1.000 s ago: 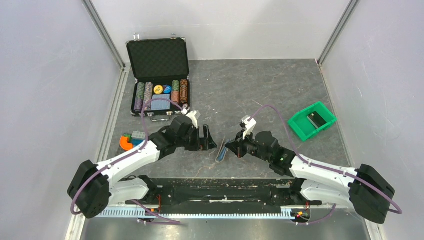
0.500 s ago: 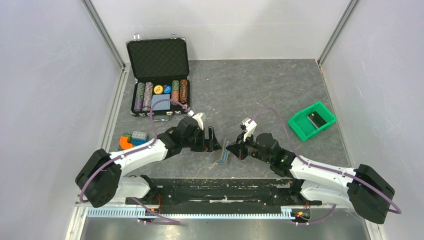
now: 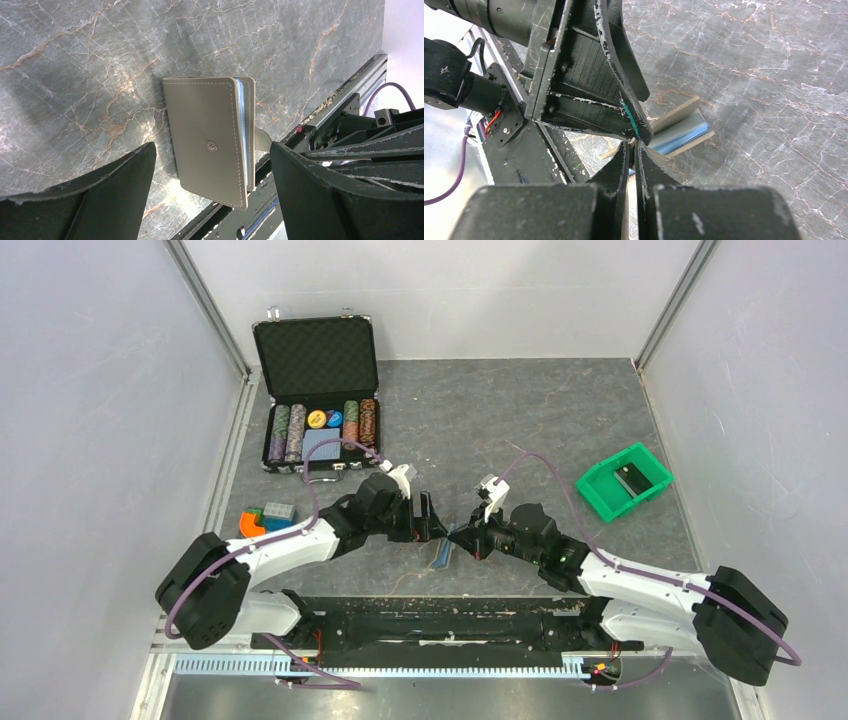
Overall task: Take the credit cards out of the card holder
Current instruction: Open the card holder at the center of the board.
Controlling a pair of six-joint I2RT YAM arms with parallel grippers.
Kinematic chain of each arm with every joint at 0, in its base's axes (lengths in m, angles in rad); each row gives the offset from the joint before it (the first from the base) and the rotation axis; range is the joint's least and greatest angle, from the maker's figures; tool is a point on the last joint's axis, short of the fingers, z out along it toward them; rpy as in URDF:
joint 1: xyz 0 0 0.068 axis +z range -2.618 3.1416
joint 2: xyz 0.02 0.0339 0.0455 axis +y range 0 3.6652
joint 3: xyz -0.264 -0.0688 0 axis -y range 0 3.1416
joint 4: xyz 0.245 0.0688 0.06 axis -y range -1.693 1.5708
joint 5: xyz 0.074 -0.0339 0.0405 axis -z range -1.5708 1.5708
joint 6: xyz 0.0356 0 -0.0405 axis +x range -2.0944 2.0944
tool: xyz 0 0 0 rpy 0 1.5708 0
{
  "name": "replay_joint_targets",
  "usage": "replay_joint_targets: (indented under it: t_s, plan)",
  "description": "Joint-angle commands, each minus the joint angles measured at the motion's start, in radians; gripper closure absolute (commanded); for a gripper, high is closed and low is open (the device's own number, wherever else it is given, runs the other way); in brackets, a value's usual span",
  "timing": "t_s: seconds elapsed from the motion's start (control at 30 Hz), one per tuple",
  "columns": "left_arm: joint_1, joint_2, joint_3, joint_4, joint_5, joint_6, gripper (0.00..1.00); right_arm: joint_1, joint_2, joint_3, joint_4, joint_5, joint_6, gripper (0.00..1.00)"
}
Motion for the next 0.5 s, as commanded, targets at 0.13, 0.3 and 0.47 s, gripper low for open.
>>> replay_joint_targets:
  t_s: [0.13, 0.3, 0.47]
  plan:
    - [-0.004, 0.002, -0.009, 0.038, 0.015, -0.031, 0.17, -0.004, 0.004, 0.046, 0.045, -0.026, 0.016, 1.00]
    - [-0.004, 0.011, -0.014, 0.013, 0.016, -0.028, 0.34, -0.006, -0.002, 0.049, -0.015, 0.018, 0.005, 1.00]
    - [-0.004, -0.021, -0.057, -0.003, -0.013, -0.035, 0.49, -0.021, -0.042, 0.026, -0.093, 0.074, -0.029, 1.00]
